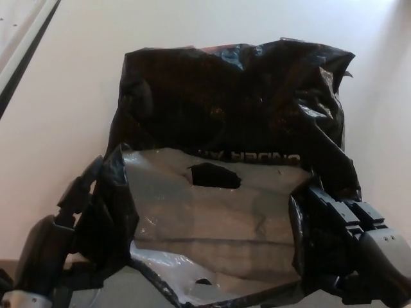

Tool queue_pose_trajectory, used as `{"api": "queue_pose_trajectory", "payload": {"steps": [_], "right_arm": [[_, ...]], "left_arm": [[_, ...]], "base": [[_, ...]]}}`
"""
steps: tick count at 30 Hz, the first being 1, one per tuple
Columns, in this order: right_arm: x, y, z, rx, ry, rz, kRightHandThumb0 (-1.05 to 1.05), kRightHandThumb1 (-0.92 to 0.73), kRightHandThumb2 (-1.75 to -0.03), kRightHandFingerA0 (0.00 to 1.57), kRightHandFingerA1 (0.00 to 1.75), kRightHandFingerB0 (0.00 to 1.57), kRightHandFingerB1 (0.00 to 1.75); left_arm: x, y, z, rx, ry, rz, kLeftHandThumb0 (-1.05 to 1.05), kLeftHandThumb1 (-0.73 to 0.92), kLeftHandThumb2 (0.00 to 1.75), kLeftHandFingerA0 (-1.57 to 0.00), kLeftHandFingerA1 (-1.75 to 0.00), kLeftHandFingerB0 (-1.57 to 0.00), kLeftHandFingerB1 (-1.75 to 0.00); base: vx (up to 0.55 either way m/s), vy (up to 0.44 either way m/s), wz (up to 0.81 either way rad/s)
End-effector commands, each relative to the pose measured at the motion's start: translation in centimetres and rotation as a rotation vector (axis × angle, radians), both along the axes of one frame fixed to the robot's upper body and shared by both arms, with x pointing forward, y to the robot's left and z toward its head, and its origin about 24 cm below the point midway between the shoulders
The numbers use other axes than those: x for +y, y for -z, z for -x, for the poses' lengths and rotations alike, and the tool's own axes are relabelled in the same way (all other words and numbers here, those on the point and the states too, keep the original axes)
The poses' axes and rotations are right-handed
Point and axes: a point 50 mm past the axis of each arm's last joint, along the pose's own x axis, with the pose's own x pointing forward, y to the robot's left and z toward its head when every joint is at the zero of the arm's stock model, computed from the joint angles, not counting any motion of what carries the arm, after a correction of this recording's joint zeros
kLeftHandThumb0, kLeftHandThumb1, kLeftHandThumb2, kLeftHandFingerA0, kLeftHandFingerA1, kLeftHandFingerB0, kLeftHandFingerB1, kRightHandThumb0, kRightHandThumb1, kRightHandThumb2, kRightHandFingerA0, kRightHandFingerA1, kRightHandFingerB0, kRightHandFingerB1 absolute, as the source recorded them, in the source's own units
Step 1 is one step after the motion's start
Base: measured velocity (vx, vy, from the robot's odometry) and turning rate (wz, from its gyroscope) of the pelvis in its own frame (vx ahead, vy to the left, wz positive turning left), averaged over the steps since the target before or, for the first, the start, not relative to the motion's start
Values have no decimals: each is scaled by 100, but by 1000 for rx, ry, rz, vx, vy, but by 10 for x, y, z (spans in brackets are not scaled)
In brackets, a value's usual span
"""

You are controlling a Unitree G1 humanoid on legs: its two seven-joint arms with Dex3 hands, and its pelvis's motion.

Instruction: A plastic bag is kept infront of the robot in the middle of the desk and the robot uses both its hands to grab it from the top and lifts it up and then releases it.

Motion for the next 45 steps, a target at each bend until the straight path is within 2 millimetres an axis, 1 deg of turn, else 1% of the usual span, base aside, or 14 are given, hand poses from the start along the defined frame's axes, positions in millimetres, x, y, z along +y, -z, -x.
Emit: {"api": "queue_pose_trajectory", "payload": {"steps": [1, 6, 7, 8, 10, 12, 22, 25, 26, 29, 37, 38, 39, 45], "right_arm": [[1, 1, 0, -2, 2, 2, -49, -50, -56, 21, 33, 0, 20], [3, 2, -2, -10, 2, -1, -49, -49, -56, 22, 34, 1, 20], [5, 2, -2, -12, 3, -15, -46, -53, -56, 42, 40, 22, 30], [6, 2, -1, -21, 9, -36, -41, -52, -56, 55, 53, 47, 38], [7, 0, 0, -35, 8, -85, -32, -56, -57, 45, 125, 55, 89], [6, -3, 3, -87, -11, -194, -21, -73, -61, 49, 175, 29, 174], [6, -14, 11, -131, -8, -291, -37, -81, -42, 43, 175, 38, 153], [8, -17, 10, -142, -22, -316, -38, -81, -42, 44, 175, 37, 152], [10, -24, 8, -152, -44, -341, -47, -67, -83, 72, 128, 48, 109], [12, -47, 1, -215, -115, -388, -31, -85, -56, 43, 175, 29, 149], [23, -177, -24, -464, -210, -529, -41, -88, -65, 82, 175, 63, 138], [23, -199, -27, -502, -235, -534, -28, -74, -118, 95, 115, 63, 98], [24, -213, -30, -539, -238, -539, -48, -85, -66, 87, 174, 66, 153], [24, -286, -37, -730, -283, -512, -46, -66, -105, 126, 138, 94, 114]], "left_arm": [[-10, 12, 4, 168, 59, 22, -56, 35, 68, -9, -37, 0, -1], [-16, 17, -2, 328, 68, 50, -64, 42, 75, -26, -65, 0, -3], [-11, 23, -14, 503, 28, 98, -56, 58, 56, -63, -175, -35, -154], [-10, 25, -15, 546, 0, 94, -43, 66, 59, -87, -175, -56, -175], [-7, 27, -19, 587, -46, 48, -51, 58, 83, -120, -154, -90, -138], [-2, 30, -29, 627, -92, 106, -28, 76, 60, -77, -175, -48, -175], [11, 37, -38, 651, -230, 354, -49, 55, 82, -107, -144, -80, -130], [11, 38, -36, 643, -238, 368, -31, 70, 59, -83, -175, -57, -175], [10, 37, -35, 619, -225, 367, -50, 55, 82, -107, -144, -80, -130], [5, 28, -33, 535, -185, 324, -52, 55, 81, -110, -147, -81, -132], [-30, -71, -38, 129, 142, 277, -44, 74, 63, -94, -175, -67, -175], [-37, -94, -36, 40, 191, 247, -70, 59, 87, -111, -147, -88, -135], [-41, -111, -35, -26, 220, 231, -42, 75, 63, -93, -175, -65, -175], [-66, -206, -12, -384, 395, 239, -38, 70, 60, -98, -175, -73, -175]], "base": [[0, 0, 0], [0, 0, 0], [0, 0, 0], [0, 0, 0], [0, 0, 0], [0, 0, 0], [0, 0, 0], [0, 0, 0], [0, 0, 0], [0, 0, 0], [0, 0, 0], [0, 0, 0], [0, 0, 0], [0, 0, 0]]}}
